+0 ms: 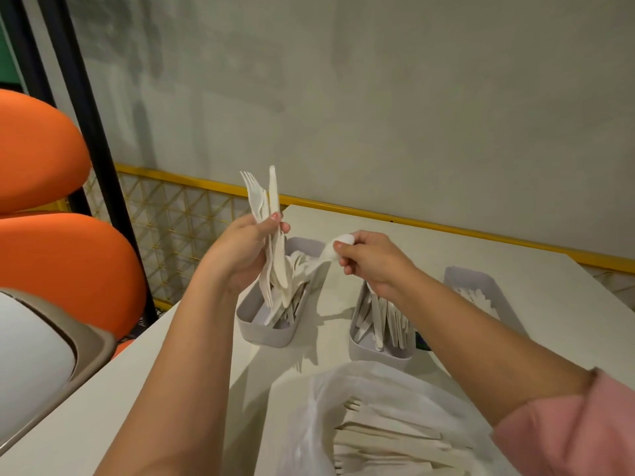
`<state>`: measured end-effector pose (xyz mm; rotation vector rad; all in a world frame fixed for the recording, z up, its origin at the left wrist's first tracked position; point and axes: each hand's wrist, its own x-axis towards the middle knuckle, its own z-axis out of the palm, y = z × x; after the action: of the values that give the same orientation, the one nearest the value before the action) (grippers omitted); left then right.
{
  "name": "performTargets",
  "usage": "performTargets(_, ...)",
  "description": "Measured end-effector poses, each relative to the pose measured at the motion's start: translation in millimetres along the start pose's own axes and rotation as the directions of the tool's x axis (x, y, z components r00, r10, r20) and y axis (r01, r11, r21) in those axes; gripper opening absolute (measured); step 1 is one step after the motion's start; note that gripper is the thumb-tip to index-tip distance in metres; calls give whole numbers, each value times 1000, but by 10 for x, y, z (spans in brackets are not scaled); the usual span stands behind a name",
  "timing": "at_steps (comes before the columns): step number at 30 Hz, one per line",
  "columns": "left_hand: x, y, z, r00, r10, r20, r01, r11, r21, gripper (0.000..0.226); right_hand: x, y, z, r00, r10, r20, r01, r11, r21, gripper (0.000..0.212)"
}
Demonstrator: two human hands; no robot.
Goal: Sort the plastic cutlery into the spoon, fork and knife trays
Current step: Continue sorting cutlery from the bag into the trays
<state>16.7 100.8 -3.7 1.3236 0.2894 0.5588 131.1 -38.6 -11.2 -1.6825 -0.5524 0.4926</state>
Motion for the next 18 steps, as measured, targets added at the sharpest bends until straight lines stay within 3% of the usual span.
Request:
performTargets(2,9,-6,-10,999,4,43,-3,1000,-25,19,104,29,115,999,37,35,-36,998,-42,5)
performTargets(9,15,-17,10,993,25,117,-21,999,-34,20,346,106,373,987,124,101,-109,985,-137,6)
performTargets(18,-17,-25,56,994,17,105,-15,1000,-22,17,387,179,416,991,113,73,-79,927,-366,41)
